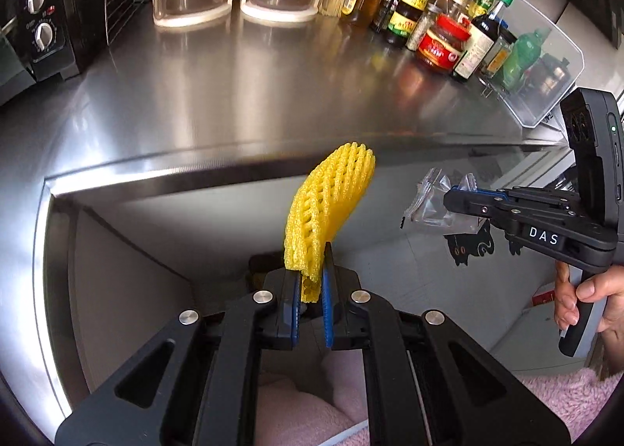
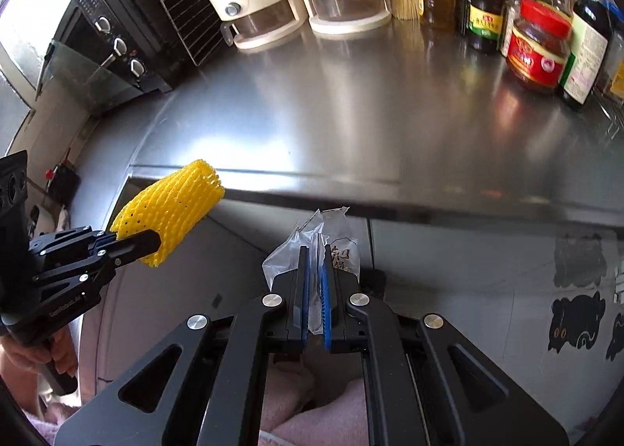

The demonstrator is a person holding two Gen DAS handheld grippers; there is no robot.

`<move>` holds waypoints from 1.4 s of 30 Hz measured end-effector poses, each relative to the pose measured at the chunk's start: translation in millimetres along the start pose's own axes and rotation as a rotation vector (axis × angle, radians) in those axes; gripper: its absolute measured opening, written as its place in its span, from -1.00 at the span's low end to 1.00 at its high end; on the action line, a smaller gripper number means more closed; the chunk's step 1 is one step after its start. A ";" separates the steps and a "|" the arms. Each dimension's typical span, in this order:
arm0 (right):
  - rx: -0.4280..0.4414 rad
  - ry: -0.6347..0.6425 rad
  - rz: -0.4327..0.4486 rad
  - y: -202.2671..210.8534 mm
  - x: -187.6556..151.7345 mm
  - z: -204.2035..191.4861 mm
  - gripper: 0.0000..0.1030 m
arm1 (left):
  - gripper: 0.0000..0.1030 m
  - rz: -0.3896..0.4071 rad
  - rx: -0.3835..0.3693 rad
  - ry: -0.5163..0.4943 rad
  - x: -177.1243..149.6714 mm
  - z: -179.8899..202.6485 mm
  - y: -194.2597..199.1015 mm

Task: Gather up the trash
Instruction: 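Carry foam net and plastic wrap over the bin and open both tools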

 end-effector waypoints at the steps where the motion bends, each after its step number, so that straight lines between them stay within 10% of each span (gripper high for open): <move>1: -0.006 -0.004 -0.017 -3.7 -9.3 3.4 -0.87 | -0.85 -0.017 -0.003 0.008 -7.1 -0.7 -5.2; 20: -0.084 -0.140 -0.233 -131.6 -88.8 60.9 -0.87 | -0.85 -0.258 -0.038 0.102 -95.9 -6.7 -164.1; 42: -0.094 -0.276 -0.368 -257.5 -111.3 73.0 -0.83 | -0.84 -0.373 -0.052 0.088 -105.1 -18.6 -261.5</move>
Point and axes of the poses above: each gripper's, at about its wrist camera, not at the fingertips, and y roughly against the way its jaws point, z to its right, x to its top, the point moved 7 cm from there along -y, roughly the way its jaws point, and after that the axes turned 8 degrees about -y, right-handed, at the moved point
